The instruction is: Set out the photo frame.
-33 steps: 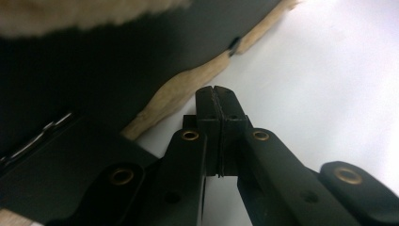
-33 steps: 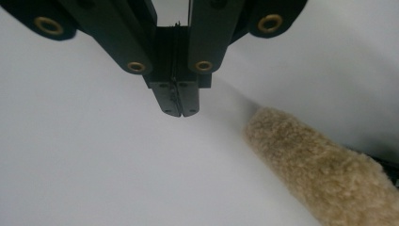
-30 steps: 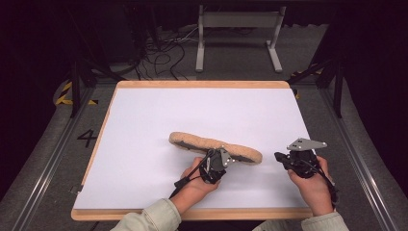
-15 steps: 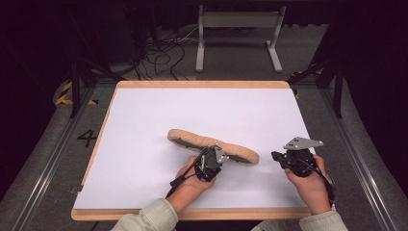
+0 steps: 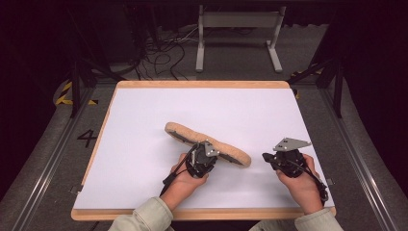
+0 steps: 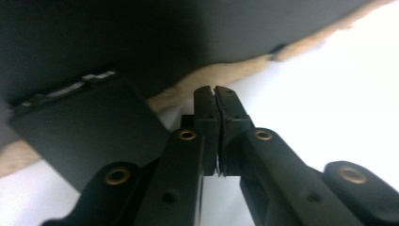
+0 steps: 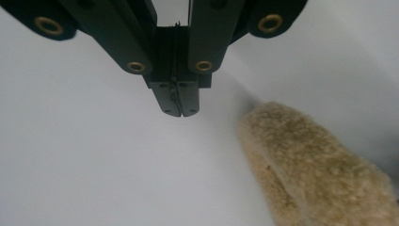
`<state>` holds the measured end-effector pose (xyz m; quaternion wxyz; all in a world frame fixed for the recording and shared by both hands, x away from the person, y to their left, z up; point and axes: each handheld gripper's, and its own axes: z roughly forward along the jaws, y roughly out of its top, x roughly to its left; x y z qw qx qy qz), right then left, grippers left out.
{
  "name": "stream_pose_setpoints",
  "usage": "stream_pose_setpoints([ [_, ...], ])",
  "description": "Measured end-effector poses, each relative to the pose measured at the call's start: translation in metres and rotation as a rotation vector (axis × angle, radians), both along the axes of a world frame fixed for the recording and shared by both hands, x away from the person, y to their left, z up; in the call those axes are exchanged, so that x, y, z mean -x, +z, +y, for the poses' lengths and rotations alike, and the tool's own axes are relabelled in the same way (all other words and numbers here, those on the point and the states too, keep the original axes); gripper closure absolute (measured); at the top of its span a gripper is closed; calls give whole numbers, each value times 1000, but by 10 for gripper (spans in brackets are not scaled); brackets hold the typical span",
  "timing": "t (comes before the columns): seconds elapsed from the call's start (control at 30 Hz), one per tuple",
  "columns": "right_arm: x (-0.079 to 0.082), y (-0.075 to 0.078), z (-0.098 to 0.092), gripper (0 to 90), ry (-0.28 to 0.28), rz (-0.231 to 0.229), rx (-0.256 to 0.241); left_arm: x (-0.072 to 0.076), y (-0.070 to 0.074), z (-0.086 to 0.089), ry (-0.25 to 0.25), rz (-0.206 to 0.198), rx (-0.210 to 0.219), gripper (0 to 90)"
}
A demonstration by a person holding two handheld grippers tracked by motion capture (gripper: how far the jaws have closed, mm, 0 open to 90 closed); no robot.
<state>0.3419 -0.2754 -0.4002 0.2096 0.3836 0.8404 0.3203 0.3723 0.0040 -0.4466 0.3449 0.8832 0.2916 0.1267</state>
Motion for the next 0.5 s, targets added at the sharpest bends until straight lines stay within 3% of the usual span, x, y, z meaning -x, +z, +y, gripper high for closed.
stream_pose_setpoints([
  [0.2,-2,-6,15,900,50,14,8,9,6,12,-33,27,21,828],
  [0.27,-3,-9,26,900,92,17,18,15,7,22,-39,44,26,821],
  [0.4,-3,-9,32,900,107,11,42,21,6,36,-38,53,27,811],
  [0.5,-1,-8,34,900,124,31,41,24,7,50,-22,83,46,809],
])
